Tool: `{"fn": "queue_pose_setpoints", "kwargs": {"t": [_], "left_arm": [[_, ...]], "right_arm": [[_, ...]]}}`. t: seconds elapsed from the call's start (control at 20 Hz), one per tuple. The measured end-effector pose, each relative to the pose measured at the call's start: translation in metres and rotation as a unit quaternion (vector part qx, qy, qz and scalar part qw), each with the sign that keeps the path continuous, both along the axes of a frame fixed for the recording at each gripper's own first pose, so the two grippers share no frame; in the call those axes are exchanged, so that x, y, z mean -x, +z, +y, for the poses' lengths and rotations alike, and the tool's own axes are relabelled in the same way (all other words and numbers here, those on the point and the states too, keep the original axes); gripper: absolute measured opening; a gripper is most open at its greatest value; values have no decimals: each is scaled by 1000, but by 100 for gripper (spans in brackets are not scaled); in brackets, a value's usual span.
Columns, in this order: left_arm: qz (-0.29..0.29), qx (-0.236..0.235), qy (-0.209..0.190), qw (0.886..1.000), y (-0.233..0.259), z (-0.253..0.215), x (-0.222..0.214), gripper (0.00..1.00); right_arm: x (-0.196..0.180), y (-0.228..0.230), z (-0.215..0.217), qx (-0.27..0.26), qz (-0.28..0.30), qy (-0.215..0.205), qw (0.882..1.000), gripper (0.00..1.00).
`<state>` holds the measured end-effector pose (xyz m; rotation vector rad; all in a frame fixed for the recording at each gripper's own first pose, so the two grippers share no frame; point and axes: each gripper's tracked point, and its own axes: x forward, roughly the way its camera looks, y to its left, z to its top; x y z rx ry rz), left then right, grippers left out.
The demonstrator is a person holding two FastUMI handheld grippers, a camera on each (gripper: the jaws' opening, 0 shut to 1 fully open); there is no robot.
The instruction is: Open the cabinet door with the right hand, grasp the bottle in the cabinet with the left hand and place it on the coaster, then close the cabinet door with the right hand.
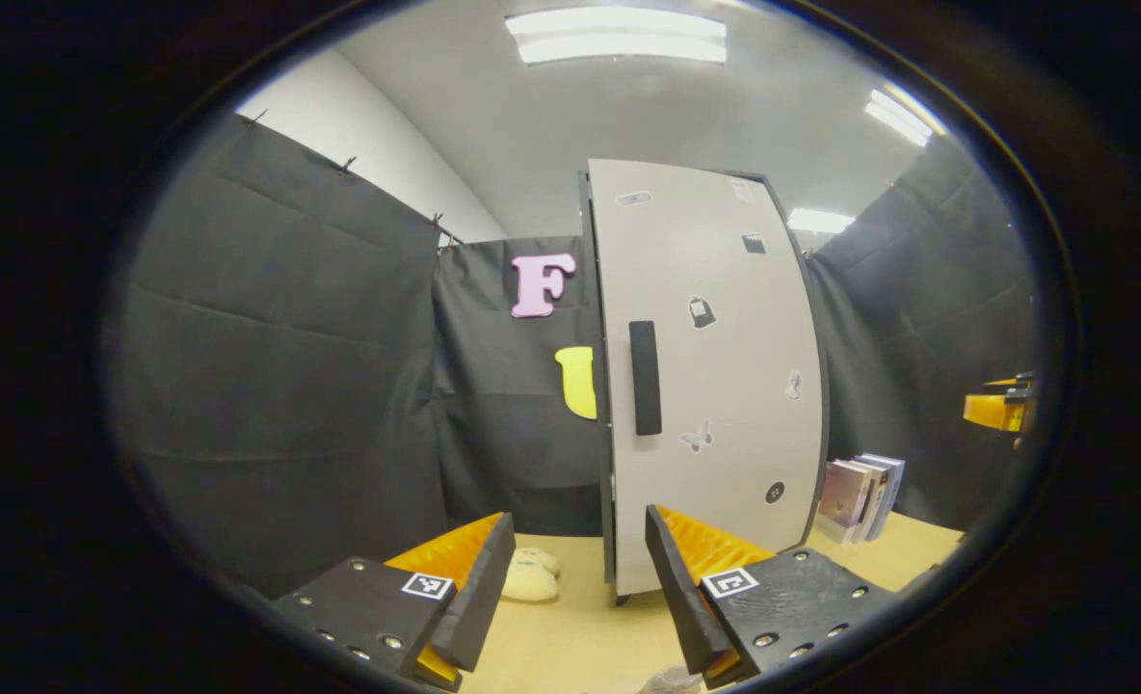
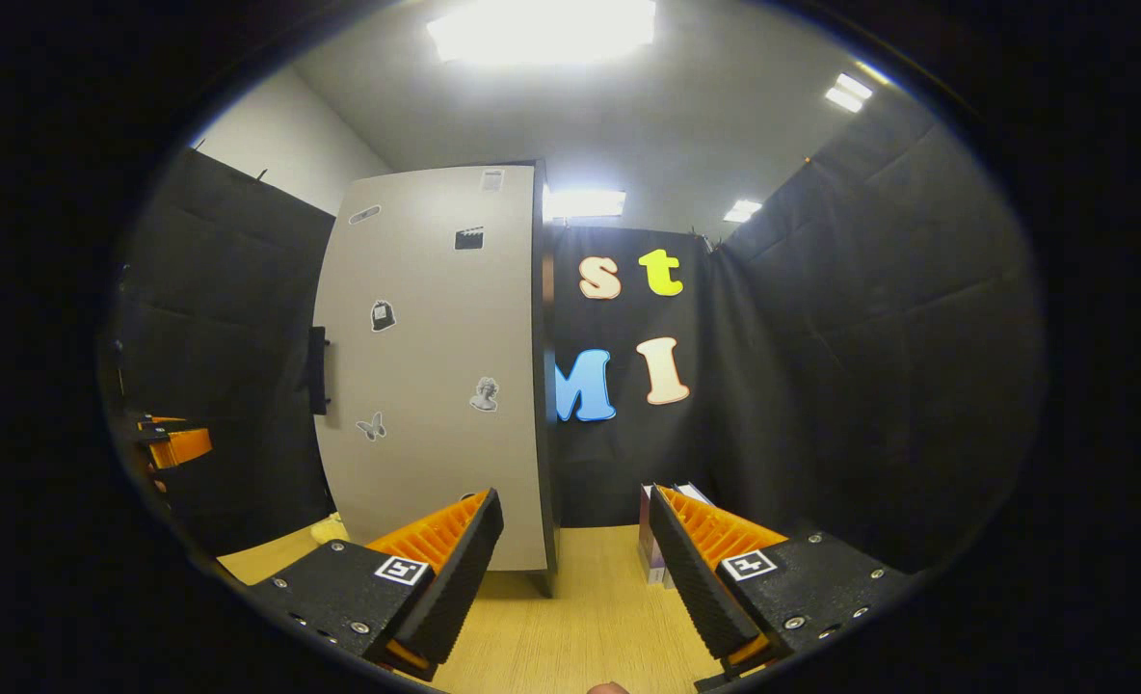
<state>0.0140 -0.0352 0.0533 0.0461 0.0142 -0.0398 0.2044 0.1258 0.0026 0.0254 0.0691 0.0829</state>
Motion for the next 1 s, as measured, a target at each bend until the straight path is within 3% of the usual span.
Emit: {"fn": "queue_pose_setpoints", "kwargs": {"t": [1.0], "left_arm": [[-4,7,2,1000,3,15,5,73]], "right_arm": [[5,8,6,-2,-7,-12,1000,94]]}}
